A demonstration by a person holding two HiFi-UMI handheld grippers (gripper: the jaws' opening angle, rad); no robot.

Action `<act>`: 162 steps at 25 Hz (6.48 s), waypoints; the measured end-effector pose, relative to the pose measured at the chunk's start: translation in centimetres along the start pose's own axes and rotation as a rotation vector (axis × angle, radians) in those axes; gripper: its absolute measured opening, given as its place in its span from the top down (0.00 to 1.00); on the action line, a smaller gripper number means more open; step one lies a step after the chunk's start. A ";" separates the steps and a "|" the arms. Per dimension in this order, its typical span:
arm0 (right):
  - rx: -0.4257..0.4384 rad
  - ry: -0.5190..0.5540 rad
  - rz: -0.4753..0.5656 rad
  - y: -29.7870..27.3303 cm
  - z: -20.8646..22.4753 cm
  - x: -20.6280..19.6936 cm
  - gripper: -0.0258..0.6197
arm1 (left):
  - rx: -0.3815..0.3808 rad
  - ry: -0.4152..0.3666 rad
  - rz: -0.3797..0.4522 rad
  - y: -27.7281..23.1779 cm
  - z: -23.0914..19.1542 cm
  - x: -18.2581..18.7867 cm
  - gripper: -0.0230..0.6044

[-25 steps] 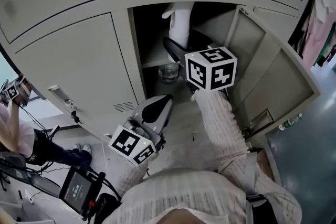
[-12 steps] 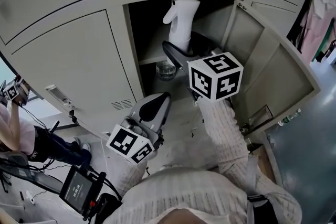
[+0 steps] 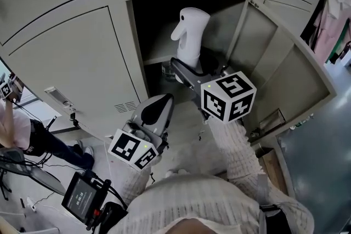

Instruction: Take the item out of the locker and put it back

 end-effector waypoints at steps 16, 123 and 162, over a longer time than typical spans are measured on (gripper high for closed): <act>0.102 -0.022 -0.002 3.1 -2.6 -6.4 0.53 | 0.072 0.013 -0.013 0.9 -0.5 -0.2 0.95; -0.041 -0.009 0.245 -8.6 3.7 3.6 0.55 | 0.073 -0.020 0.016 0.4 -2.5 0.9 0.95; -0.074 0.122 0.078 -8.5 5.0 2.7 0.55 | 0.081 -0.005 0.014 0.7 -2.7 0.5 0.95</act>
Point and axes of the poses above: the fingertips, and each gripper's own axes: y backward along the fingers, z to its right, x out of its top, the point moved 8 cm from there along y, backward along the fingers, and after that the axes turned 6 degrees about z, right-handed, at the moved point
